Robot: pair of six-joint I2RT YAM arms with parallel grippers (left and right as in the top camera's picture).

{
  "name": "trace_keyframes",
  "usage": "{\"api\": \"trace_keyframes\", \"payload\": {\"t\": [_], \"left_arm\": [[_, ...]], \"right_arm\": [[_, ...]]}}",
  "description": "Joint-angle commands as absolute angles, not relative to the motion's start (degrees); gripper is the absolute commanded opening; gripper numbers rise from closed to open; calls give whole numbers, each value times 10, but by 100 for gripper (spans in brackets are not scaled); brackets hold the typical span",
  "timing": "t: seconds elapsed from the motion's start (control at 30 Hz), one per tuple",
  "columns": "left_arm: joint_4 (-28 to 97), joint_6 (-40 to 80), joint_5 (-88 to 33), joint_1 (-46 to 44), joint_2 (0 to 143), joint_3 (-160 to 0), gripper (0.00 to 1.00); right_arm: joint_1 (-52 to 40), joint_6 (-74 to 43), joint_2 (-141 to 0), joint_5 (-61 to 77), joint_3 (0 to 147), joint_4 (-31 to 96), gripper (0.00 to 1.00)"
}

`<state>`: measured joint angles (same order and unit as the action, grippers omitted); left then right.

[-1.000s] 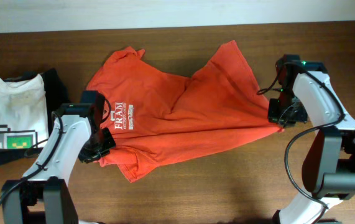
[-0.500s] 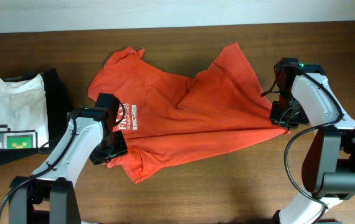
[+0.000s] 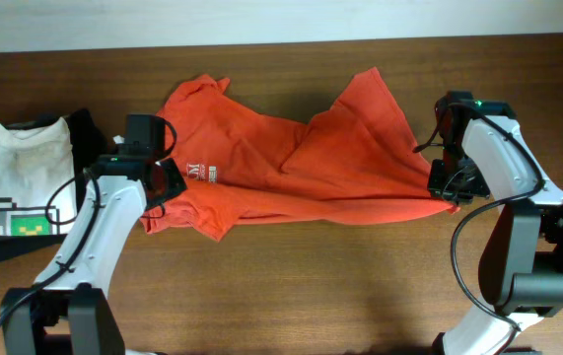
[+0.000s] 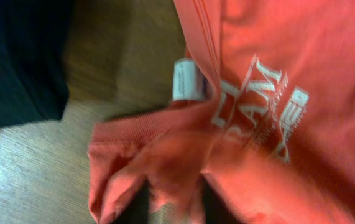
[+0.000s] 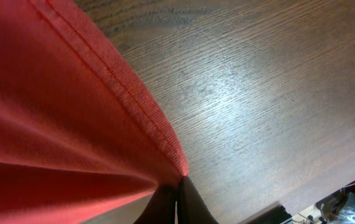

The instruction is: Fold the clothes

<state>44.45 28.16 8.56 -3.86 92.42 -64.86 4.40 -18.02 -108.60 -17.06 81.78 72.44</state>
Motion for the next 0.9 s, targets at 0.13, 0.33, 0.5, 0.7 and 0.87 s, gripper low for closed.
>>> {"api": "trace_keyframes", "payload": {"t": [0.13,0.33,0.5,0.7,0.87], "left_arm": [[538,264,34,-32,924,-654,68],[437,260,68,-33,939,-606,54],[368,236,69,-32,973,-599,52],[351,207,90,-32,973,-599,49],[360,207,68,-34,991,-594,44]], "right_arm": [[42,-189,-1081,-176,818,724,5],[42,-189,-1081,-171,818,724,5],[42,-189,-1081,-171,818,724,5],[42,-189,-1081,-171,818,722,5],[42,-189,-1081,-171,818,722,5]]}}
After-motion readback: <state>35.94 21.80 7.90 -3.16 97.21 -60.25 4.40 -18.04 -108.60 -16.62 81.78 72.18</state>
